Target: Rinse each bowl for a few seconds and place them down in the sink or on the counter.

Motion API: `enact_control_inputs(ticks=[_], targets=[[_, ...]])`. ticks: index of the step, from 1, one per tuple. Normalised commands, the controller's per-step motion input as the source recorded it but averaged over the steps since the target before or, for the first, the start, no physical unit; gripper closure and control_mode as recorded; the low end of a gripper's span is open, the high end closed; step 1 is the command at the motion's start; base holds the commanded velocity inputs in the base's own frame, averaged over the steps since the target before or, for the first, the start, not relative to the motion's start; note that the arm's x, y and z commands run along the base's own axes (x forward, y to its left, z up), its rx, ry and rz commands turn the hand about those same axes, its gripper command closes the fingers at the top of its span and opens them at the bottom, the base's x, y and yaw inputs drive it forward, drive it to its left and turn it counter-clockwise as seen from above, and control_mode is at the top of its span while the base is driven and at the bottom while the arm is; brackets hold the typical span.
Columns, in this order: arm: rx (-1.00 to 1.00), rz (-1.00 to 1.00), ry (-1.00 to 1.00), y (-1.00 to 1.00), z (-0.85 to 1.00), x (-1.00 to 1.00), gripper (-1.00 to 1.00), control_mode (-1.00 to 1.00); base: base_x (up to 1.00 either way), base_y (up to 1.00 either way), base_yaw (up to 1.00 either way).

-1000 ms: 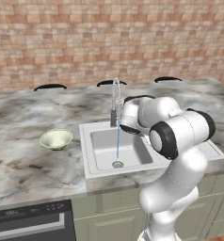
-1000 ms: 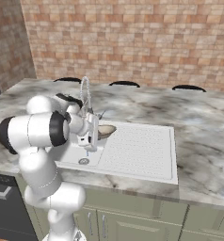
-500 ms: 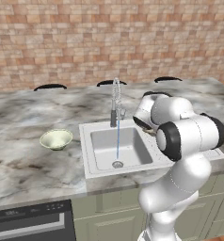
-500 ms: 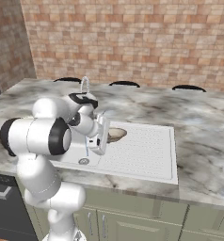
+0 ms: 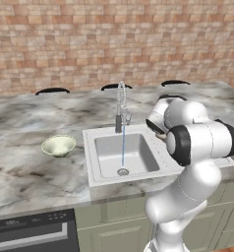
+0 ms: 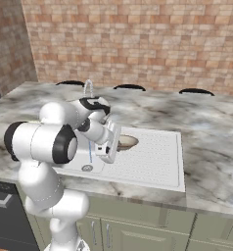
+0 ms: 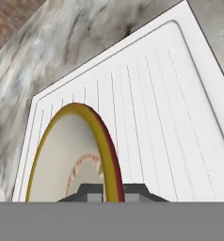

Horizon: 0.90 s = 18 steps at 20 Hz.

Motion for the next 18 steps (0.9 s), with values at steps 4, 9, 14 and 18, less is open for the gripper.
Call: enact_control_inputs(ticks=[4, 9, 14, 18], targets=[[0.00, -0.04, 0.00, -0.12, -0.07, 0.00, 1.00, -1.00, 0.00, 0.00, 0.00], [0.00, -0.05, 0.01, -0.12, -0.18, 0.00, 1.00, -1.00, 0.00, 0.00, 0.00], [0.00, -0.06, 0.06, -0.06, -0.37, 0.00, 1.00, -1.00, 0.00, 0.00, 0.00], [0.00, -0.05, 0.06, -0.13, -0.36, 0.00, 1.00, -1.00, 0.00, 0.00, 0.00]])
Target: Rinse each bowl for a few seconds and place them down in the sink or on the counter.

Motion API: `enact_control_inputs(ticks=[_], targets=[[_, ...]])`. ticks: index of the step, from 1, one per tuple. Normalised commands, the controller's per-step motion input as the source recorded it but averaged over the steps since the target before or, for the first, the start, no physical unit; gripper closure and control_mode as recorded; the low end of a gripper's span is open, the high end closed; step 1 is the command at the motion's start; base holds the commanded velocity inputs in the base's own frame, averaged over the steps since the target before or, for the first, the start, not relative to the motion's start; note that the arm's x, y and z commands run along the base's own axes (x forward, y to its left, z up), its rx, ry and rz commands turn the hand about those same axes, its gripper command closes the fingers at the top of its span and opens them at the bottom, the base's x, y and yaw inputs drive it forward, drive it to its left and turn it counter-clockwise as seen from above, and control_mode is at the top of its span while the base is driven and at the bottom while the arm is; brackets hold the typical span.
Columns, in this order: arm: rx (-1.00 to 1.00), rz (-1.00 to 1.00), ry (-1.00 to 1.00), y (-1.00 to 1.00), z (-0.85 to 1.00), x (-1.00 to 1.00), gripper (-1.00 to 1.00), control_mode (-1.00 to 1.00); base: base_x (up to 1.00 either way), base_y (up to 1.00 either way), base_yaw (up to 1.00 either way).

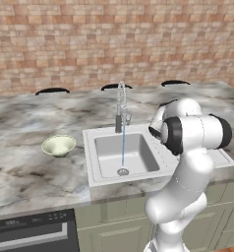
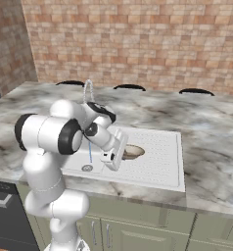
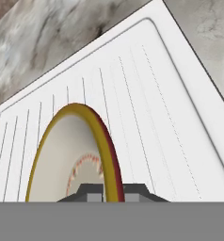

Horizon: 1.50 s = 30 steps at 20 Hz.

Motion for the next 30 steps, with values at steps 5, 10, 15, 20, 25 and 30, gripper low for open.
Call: enact_control_inputs(ticks=[5, 10, 15, 20, 25, 30], targets=[[0.00, -0.03, 0.05, -0.27, -0.28, 0.04, 1.00, -1.00, 0.00, 0.00, 0.00], [0.03, -0.02, 0.08, -0.28, -0.41, 0.01, 1.00, -1.00, 0.00, 0.00, 0.00], [0.05, -0.02, 0.12, -0.22, -0.50, 0.00, 1.00, -1.00, 0.00, 0.00, 0.00], [0.01, -0.03, 0.08, -0.04, -0.18, 0.07, -1.00, -1.00, 0.00, 0.00, 0.00], [0.00, -0.01, 0.01, 0.00, 0.28, 0.04, -1.00, -1.00, 0.00, 0.00, 0.00], [0.00, 0.00, 0.00, -0.01, 0.42, -0.04, -1.00, -1.00, 0.00, 0.00, 0.00]])
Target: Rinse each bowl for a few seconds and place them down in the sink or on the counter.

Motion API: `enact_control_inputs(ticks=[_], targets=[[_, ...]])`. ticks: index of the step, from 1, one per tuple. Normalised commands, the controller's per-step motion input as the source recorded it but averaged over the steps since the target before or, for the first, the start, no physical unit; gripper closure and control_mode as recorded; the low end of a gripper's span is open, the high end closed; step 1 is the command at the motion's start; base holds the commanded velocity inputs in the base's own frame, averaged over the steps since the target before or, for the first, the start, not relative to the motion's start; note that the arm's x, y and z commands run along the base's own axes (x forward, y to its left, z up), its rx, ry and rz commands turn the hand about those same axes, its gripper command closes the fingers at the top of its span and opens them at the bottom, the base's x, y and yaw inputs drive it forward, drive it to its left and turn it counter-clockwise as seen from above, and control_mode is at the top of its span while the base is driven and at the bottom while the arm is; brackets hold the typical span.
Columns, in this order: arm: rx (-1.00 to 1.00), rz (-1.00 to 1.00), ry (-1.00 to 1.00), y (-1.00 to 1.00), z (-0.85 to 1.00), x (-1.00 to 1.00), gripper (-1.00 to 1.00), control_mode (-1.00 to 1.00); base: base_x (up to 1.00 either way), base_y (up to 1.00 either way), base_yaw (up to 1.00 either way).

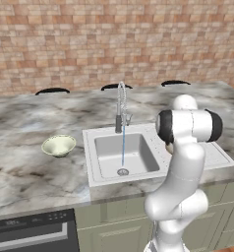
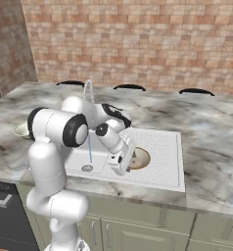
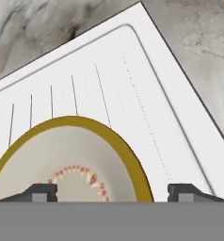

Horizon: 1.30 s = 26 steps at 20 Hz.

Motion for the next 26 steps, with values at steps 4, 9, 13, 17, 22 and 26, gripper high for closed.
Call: enact_control_inputs(ticks=[4, 9, 13, 17, 22, 26], targets=[[0.00, 0.00, 0.00, -0.01, 0.51, -0.16, -1.00, -1.00, 0.00, 0.00, 0.00], [0.00, -0.03, 0.00, 0.02, 0.85, -0.19, -1.00, -1.00, 0.00, 0.00, 0.00], [0.00, 0.00, -0.03, 0.12, 1.00, -0.33, -1.00, -1.00, 0.00, 0.00, 0.00], [0.02, 0.00, -0.06, 0.00, 1.00, -0.47, -1.00, -1.00, 0.00, 0.00, 0.00], [0.02, 0.00, -0.04, 0.11, 1.00, -0.59, -1.00, -1.00, 0.00, 0.00, 0.00], [0.00, 0.02, -0.01, 0.60, 1.00, -0.46, -1.00, -1.00, 0.00, 0.00, 0.00]])
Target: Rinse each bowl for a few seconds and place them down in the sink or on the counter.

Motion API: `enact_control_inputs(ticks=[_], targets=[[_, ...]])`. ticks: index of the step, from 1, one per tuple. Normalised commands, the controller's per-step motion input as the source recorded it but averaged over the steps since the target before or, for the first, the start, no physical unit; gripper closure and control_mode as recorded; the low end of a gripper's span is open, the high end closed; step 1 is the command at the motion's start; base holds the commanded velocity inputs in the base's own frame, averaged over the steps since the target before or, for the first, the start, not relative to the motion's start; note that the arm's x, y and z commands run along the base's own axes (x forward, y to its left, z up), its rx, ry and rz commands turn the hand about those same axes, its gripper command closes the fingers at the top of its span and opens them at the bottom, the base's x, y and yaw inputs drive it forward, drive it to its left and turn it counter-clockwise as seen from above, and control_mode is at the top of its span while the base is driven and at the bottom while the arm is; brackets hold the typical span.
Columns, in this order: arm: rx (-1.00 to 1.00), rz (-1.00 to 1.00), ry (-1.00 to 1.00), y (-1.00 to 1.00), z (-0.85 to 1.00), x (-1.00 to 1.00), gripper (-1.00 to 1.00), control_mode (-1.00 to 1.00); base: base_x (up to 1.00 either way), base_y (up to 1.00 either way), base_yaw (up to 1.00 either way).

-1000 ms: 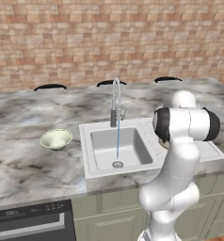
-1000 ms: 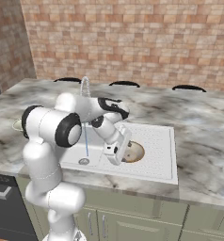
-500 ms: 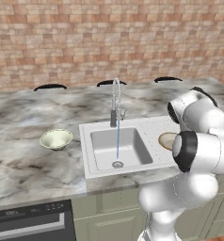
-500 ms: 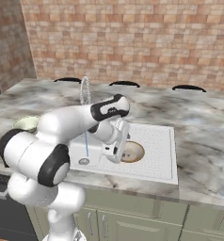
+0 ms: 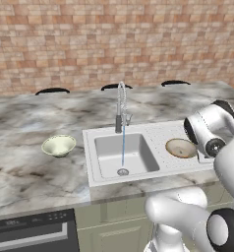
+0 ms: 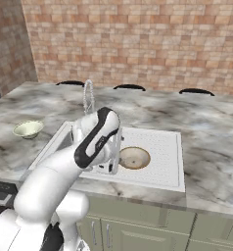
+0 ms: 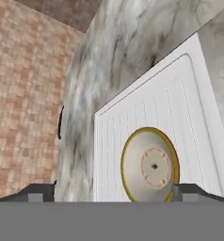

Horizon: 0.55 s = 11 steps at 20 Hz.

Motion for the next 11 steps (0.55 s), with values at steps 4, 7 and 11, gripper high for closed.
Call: enact_control_inputs(ticks=[4, 7, 11], targets=[[0.00, 0.04, 0.00, 0.50, 1.00, -0.30, -1.00, -1.00, 0.00, 0.00, 0.00], [0.00, 0.03, 0.00, 0.42, 1.00, -0.28, -1.00, -1.00, 0.00, 0.00, 0.00], [0.00, 0.02, 0.00, 0.41, 1.00, -0.29, -1.00, -1.00, 0.00, 0.00, 0.00]])
